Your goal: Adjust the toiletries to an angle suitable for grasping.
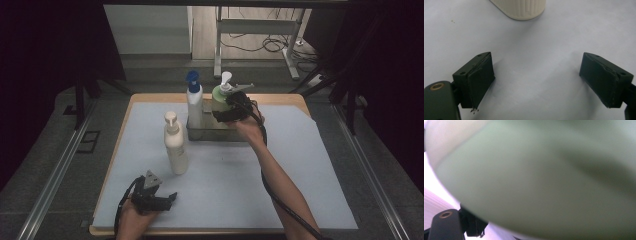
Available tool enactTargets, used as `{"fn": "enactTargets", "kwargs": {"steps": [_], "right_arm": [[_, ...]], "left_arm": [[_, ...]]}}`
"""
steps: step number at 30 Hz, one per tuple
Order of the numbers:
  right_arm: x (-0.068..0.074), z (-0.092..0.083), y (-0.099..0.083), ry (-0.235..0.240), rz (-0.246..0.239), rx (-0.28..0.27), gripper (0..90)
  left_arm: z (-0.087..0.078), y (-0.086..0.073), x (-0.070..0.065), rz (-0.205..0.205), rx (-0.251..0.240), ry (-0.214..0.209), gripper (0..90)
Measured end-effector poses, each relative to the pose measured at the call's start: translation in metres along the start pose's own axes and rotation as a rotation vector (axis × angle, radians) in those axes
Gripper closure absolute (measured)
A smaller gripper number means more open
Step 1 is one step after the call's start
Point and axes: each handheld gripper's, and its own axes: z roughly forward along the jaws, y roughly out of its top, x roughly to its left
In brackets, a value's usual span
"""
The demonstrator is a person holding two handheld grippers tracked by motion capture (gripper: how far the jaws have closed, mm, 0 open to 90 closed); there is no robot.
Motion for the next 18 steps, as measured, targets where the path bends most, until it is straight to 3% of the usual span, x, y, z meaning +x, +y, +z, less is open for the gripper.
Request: {"fn": "enactTargets", "kwargs": {"steps": [18], "right_arm": [[0.0, 0.017, -0.014, 0.011, 0.008, 0.053, 13.1]], "left_arm": [[0.0, 0.0, 0.0, 0.001, 0.001, 0.0, 12.0]]}}
